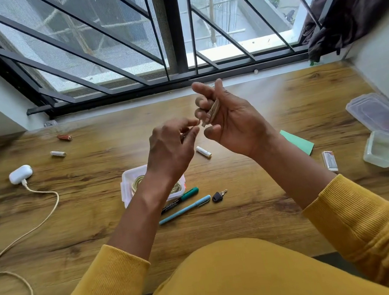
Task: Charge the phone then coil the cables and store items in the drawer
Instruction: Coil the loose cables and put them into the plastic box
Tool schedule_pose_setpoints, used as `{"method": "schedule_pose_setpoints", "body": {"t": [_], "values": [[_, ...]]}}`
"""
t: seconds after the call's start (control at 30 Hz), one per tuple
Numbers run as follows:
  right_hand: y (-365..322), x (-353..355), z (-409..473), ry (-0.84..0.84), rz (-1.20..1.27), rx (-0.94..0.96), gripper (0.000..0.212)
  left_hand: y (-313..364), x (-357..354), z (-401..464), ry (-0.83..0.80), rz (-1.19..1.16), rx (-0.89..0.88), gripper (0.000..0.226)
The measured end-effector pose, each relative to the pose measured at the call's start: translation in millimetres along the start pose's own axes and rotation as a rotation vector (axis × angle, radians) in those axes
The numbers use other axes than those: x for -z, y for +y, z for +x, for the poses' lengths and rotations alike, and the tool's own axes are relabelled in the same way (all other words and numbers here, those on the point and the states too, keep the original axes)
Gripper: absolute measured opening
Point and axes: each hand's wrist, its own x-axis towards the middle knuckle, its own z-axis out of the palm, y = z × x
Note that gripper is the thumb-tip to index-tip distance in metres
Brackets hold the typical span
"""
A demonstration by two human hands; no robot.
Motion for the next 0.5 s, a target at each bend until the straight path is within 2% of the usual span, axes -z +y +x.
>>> {"method": "schedule_pose_setpoints", "body": {"t": [0.13, 0.27, 0.37, 0.5], "values": [[-1, 4, 0, 0.024, -0.127, 0.024, 0.050, 4, 6, -5, 0.054, 0.096, -0.146, 0.015], [-1, 10, 1, 0.018, -0.215, 0.018, 0.053, 8, 14, -1, 0.025, 0.008, -0.233, 0.009], [0, 9, 0, 0.012, -0.199, 0.003, 0.052, 10, 14, 0, 0.016, -0.102, -0.180, 0.008], [-1, 1, 0, 0.001, -0.233, -0.011, 0.052, 15, 11, -1, 0.111, -0.263, -0.045, 0.005]]}}
